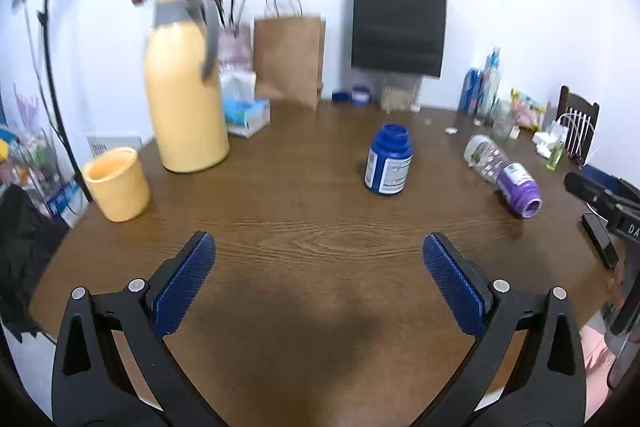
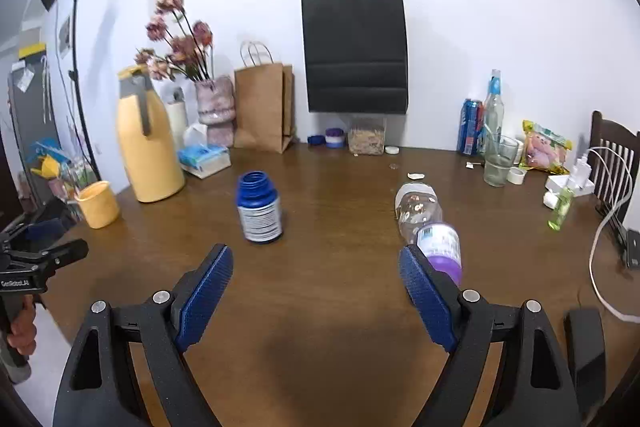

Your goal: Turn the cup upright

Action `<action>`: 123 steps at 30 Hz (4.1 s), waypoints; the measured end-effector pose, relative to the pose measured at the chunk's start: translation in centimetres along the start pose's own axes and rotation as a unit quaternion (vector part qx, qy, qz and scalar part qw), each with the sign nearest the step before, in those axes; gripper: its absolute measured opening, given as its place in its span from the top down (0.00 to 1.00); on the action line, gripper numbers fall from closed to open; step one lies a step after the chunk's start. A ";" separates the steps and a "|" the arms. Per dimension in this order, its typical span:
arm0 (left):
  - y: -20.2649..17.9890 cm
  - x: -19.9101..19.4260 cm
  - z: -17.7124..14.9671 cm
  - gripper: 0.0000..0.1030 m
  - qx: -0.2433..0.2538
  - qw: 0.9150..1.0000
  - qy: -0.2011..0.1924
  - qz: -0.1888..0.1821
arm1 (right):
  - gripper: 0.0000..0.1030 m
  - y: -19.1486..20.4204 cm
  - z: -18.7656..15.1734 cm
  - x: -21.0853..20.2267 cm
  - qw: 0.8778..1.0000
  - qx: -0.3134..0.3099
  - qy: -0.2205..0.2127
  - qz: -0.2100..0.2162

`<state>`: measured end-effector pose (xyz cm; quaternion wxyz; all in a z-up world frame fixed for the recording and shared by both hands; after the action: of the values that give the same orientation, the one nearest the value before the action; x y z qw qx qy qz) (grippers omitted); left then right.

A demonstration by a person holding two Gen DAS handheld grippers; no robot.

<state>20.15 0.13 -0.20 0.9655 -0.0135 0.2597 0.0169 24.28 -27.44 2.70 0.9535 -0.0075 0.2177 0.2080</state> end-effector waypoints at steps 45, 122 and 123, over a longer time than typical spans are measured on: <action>1.9 -14.0 -11.1 0.00 -0.002 0.994 -0.106 0.022 | 0.13 8.1 -12.5 -12.9 0.998 0.015 -0.061 0.018; 2.0 -14.4 -10.5 0.00 -0.001 0.993 -0.116 0.019 | 0.13 8.0 -12.4 -13.1 0.998 0.020 -0.058 0.010; 2.0 -14.3 -10.4 0.00 -0.001 0.993 -0.115 0.019 | 0.13 8.0 -12.4 -13.1 0.998 0.019 -0.058 0.010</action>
<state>2.44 1.40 -2.07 0.9885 -0.0077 0.1466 0.0368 5.22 -26.60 -2.44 0.9624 0.0247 0.1661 0.2134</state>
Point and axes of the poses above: each gripper's, at about its wrist camera, not at the fingertips, and x roughly the way its jaws point, y to its left, z to its top, the point moved 6 cm from there along x, roughly the way its jaws point, and after that the axes turned 3 degrees about z, right-handed, at the moved point
